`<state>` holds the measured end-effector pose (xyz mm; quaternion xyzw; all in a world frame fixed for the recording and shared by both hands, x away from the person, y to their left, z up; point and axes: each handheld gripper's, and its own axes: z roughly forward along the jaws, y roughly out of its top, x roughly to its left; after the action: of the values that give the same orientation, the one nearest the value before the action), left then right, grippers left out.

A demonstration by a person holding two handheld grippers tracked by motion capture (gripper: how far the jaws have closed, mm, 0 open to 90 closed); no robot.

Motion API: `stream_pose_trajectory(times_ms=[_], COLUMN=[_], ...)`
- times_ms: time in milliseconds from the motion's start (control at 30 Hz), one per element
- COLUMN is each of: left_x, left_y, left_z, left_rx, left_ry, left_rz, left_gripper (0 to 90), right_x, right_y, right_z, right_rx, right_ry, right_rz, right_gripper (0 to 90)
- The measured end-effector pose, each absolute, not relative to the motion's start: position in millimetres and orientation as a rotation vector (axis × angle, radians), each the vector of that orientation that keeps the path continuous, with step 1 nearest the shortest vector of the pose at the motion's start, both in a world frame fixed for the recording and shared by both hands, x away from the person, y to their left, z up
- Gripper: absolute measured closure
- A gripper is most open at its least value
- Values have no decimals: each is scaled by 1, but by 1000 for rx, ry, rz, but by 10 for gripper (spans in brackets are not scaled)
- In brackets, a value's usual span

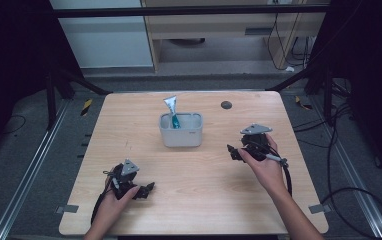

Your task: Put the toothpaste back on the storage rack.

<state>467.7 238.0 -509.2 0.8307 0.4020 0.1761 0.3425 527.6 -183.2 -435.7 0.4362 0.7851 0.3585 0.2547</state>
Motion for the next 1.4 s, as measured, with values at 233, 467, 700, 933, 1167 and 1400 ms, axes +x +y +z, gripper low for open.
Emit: stream_pose_trajectory(times_ms=[233, 467, 700, 933, 1167, 1400], left_x=[468, 468, 468, 468, 468, 468], left_y=[238, 238, 238, 238, 238, 238], left_z=[-509, -509, -509, -509, -509, -509], left_rx=[2160, 2159, 2159, 2159, 2159, 2159], left_ry=[1045, 1045, 1045, 1045, 1045, 1046], left_rz=[458, 458, 458, 458, 458, 458], left_gripper=[0, 0, 0, 0, 0, 0], right_x=[525, 522, 522, 522, 529, 536], right_y=[-194, -202, -206, -209, -223, -231], right_z=[-449, -464, -480, -490, -499, -501], right_rx=[1223, 1258, 1288, 1312, 1367, 1401], right_ry=[2152, 2169, 2194, 2192, 2147, 2123], right_rz=[957, 947, 950, 970, 988, 985], right_gripper=[172, 174, 174, 173, 166, 165])
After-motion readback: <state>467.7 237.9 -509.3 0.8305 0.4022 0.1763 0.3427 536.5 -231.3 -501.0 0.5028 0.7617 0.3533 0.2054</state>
